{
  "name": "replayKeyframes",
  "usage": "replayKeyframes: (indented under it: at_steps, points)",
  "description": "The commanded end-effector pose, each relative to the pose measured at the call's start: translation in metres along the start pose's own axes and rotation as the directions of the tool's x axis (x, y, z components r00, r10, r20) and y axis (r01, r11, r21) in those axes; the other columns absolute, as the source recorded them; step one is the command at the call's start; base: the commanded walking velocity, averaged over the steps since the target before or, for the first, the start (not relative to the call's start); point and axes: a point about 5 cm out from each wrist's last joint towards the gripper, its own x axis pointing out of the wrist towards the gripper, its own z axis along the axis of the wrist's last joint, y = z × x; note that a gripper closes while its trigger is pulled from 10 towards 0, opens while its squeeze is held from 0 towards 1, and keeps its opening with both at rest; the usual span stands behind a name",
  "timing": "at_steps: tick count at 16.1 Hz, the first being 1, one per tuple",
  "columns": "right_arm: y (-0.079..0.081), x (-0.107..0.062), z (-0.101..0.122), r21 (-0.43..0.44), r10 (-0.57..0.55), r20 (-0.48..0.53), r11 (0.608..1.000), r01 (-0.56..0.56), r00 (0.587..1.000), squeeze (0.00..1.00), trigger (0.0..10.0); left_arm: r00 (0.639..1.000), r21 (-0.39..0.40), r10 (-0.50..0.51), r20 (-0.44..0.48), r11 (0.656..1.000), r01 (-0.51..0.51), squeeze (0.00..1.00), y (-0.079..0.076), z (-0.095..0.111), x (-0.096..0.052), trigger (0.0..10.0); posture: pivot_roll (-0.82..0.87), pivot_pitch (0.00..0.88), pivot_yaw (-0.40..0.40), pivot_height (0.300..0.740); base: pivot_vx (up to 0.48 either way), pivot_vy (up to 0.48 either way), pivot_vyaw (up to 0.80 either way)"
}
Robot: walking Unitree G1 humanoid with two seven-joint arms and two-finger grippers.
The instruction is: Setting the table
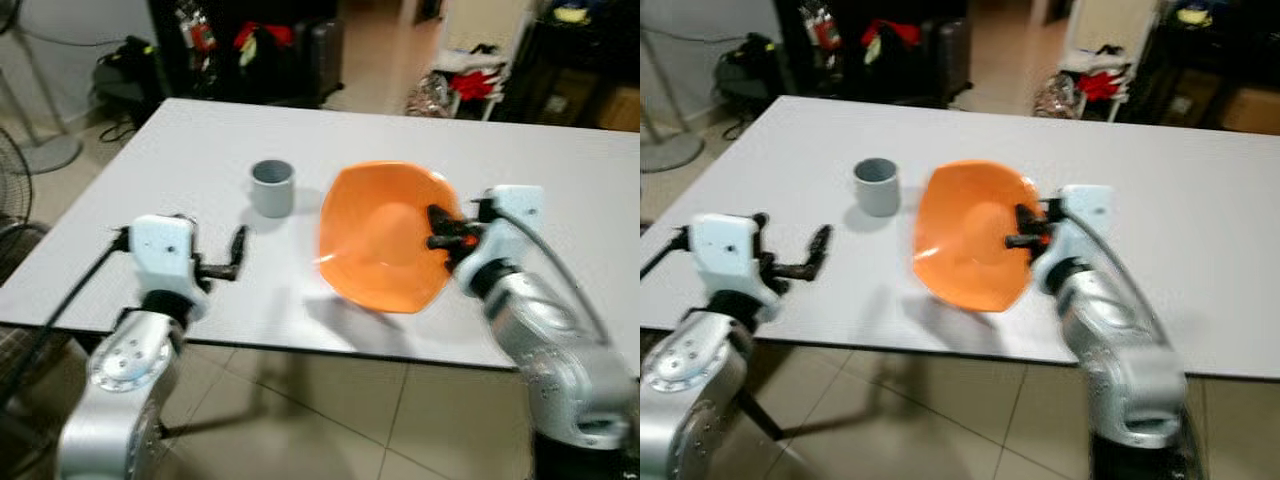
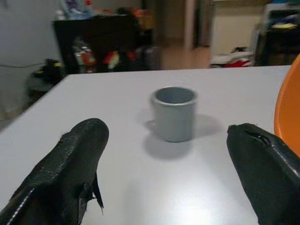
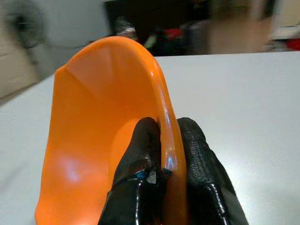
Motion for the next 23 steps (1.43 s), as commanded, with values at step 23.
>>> replayKeyframes:
  at_steps: [23]
  points:
    - [-0.0071,-0.0027,0.0032,0.001,-0.038,0.035,0.999,0.038,0.999,0.00,10.0,0.998,0.008,-0.055,-0.002,0.998,0.055,0.00,-0.0082,0.0015,-0.0023,10.0,-0.04,0.000,0.008,0.740,0.286,0.000,0.00]
